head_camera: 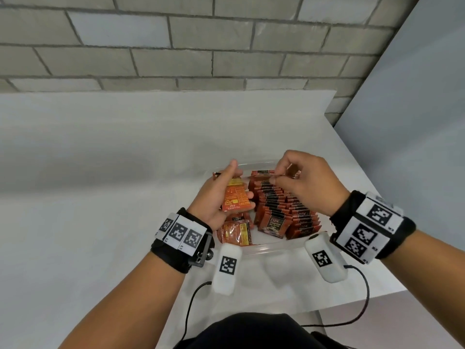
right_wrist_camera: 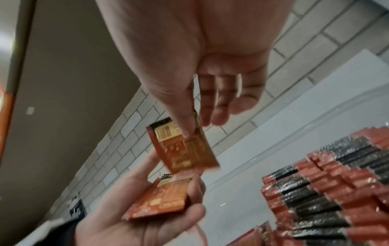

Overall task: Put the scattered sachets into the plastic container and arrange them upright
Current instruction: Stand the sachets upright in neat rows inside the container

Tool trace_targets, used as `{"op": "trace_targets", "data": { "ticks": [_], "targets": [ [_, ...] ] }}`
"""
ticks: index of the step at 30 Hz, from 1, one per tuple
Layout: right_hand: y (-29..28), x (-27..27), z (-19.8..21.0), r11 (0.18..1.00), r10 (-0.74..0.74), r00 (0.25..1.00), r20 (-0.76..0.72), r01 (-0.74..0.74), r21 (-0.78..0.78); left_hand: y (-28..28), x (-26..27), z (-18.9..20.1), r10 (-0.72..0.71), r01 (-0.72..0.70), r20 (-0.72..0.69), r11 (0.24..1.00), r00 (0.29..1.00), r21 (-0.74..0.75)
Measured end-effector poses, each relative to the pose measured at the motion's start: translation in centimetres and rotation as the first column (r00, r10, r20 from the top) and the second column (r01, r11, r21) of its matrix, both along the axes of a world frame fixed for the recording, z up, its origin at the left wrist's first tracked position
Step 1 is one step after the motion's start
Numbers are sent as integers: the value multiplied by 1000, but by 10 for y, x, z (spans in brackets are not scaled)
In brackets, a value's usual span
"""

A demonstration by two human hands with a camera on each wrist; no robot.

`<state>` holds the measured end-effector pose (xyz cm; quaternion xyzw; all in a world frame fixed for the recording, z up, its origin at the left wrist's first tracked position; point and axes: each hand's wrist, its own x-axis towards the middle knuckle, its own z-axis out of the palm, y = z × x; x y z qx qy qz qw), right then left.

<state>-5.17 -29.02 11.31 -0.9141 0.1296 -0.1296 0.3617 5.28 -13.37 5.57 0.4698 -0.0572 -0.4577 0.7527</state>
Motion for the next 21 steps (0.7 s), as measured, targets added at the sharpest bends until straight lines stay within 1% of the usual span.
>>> {"op": "trace_targets", "data": {
  "ticks": [2, 3, 4, 6, 8, 9, 10, 12, 14, 16, 18, 21],
  "targets": [
    [0, -3, -5, 997, 44, 996, 81, -39, -63, -1, -1, 0, 9, -10, -42, 1000, 999, -23],
    [1, -4, -8, 993, 77, 993, 88, -68, -92, -2, -2, 1, 9, -11, -50, 999, 999, -44],
    [2, -5, -11, 987, 111, 991, 71, -102, -124, -3, -4, 2, 12, -15, -47, 998, 999, -68],
    [2, -6, -15, 973, 169, 985, -30, -171, -157, -7, -5, 2, 48, -49, -12, 994, 999, -103],
    [1, -8, -15, 970, 186, 973, -135, -204, -130, -9, -5, 2, 91, -88, 30, 991, 995, -104],
    [-2, -8, -14, 973, 184, 974, -135, -200, -114, -9, -5, 2, 97, -92, 47, 991, 994, -100],
    [-5, -8, -13, 977, 171, 980, -103, -182, -109, -10, -5, 1, 92, -86, 59, 992, 994, -93],
    [-9, -5, -9, 980, 125, 991, -44, -130, -154, -10, -6, 1, 72, -66, 78, 995, 994, -72],
    [-11, -1, -7, 973, 104, 992, -72, -117, -201, -11, -7, 1, 42, -37, 89, 997, 995, -60],
    [-11, 5, -5, 976, 119, 982, -146, -143, -163, -12, -8, 3, 14, -8, 100, 998, 995, -59],
    [-11, 10, -1, 984, 155, 962, -224, -170, -53, -13, -9, 5, 1, 5, 105, 998, 994, -59],
    [-17, 13, 6, 982, 188, 934, -303, -181, 50, -13, -5, 6, 26, -20, 86, 998, 996, -67]
  ]
}}
